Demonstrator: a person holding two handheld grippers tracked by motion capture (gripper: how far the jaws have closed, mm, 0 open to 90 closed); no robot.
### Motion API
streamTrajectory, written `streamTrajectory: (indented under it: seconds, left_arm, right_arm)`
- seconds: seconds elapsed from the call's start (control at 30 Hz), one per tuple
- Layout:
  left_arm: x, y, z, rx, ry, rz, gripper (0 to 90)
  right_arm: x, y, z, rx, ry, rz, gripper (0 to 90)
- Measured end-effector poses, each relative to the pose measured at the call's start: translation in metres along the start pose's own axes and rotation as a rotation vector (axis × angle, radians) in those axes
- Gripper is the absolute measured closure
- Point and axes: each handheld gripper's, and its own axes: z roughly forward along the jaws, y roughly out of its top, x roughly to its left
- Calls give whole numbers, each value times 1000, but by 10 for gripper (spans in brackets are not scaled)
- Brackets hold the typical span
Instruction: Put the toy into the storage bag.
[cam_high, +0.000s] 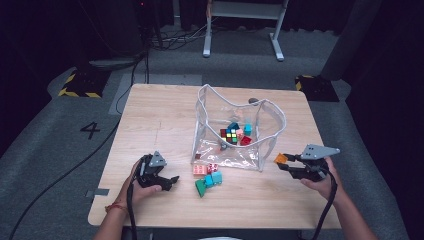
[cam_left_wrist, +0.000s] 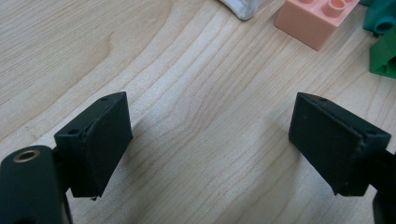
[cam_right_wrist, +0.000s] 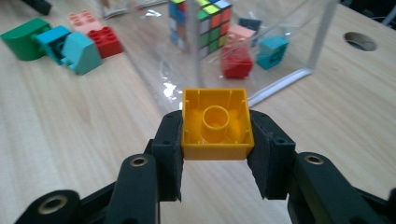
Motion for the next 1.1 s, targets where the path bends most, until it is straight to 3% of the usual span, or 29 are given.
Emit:
streamTrajectory:
  seconds: [0.23,0.5,1.1]
  left_arm:
    - [0,0,0,1,-1,3,133]
    - [0,0,0,1,-1,3,134]
    - [0,0,0,1,-1,3,134]
  right_arm:
    - [-24,5,-2,-2,-32,41,597]
    - [-49,17,-8,-12,-101,65,597]
    - [-79,56,-20,-28,-170,72,597]
